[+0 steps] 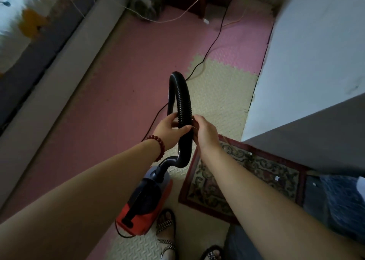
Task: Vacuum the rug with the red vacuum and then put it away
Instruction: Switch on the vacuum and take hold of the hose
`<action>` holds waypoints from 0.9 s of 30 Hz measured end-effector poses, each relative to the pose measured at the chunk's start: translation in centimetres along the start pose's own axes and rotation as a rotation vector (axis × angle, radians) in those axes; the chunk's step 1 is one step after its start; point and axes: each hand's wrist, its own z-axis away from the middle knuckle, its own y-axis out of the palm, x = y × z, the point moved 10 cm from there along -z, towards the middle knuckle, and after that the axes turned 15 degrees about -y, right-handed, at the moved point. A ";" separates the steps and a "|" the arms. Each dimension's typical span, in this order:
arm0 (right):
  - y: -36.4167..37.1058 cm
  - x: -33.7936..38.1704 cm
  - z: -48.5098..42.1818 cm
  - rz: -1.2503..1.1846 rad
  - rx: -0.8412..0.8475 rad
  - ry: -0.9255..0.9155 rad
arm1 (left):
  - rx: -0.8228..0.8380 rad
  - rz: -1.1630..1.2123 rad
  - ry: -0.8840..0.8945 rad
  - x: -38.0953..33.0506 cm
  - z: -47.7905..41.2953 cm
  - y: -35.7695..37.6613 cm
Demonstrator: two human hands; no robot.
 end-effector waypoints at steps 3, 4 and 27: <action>1.0 2.3 -0.6 0.139 0.055 -0.035 | 0.069 -0.047 0.016 -0.2 0.7 0.1; 0.8 2.6 -0.7 0.155 0.040 -0.028 | 0.101 -0.085 0.014 -0.1 1.1 0.3; -4.1 2.0 12.4 -0.212 0.039 0.077 | 0.187 0.295 -0.176 -4.8 7.7 3.4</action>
